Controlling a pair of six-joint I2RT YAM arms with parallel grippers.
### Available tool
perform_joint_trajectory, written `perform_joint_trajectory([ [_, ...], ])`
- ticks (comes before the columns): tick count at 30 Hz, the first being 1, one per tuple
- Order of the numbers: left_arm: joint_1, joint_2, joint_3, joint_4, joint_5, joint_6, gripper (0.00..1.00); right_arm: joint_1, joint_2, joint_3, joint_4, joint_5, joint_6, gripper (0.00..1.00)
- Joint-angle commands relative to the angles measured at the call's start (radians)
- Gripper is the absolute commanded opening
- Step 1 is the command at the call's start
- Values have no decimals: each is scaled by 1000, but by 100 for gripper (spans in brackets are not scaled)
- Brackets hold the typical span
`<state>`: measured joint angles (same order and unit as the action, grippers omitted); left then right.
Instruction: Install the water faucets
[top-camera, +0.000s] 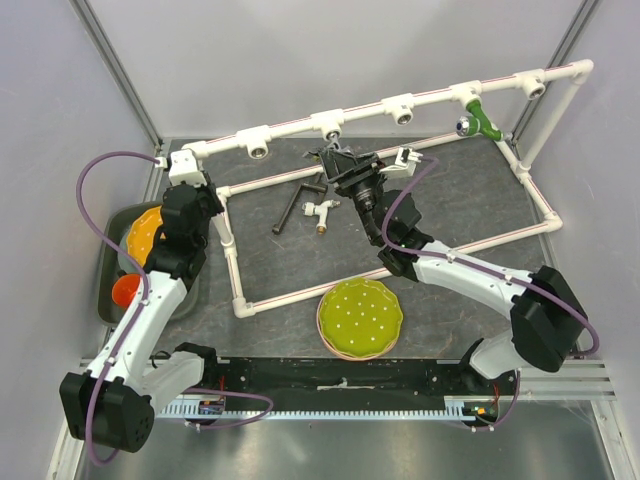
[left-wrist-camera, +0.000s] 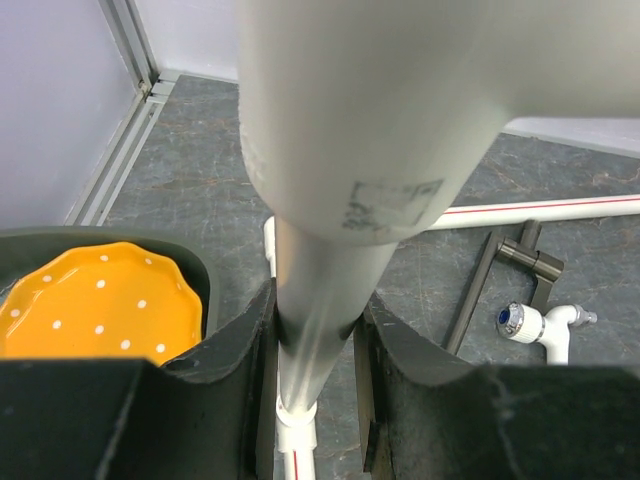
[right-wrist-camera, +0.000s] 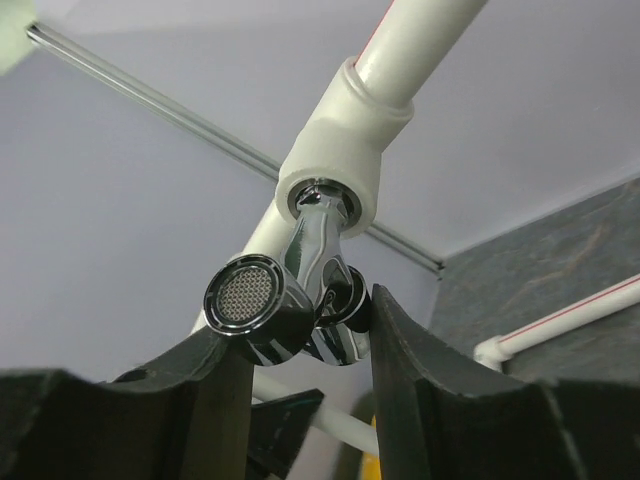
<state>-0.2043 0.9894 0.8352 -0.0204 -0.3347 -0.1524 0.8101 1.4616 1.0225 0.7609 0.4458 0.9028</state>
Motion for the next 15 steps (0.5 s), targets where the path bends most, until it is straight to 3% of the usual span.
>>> perform_joint_trajectory([
  [1, -9, -11, 30, 27, 54, -122, 2, -32, 35, 33, 537, -50, 663, 22],
  [5, -9, -12, 31, 27, 54, -122, 2, -32, 57, 51, 609, -48, 683, 34],
  [8, -9, -14, 31, 27, 53, -122, 2, -32, 34, 25, 578, -64, 650, 60],
  [15, -7, -17, 30, 27, 54, -122, 2, -32, -66, -94, 522, -82, 498, 98],
])
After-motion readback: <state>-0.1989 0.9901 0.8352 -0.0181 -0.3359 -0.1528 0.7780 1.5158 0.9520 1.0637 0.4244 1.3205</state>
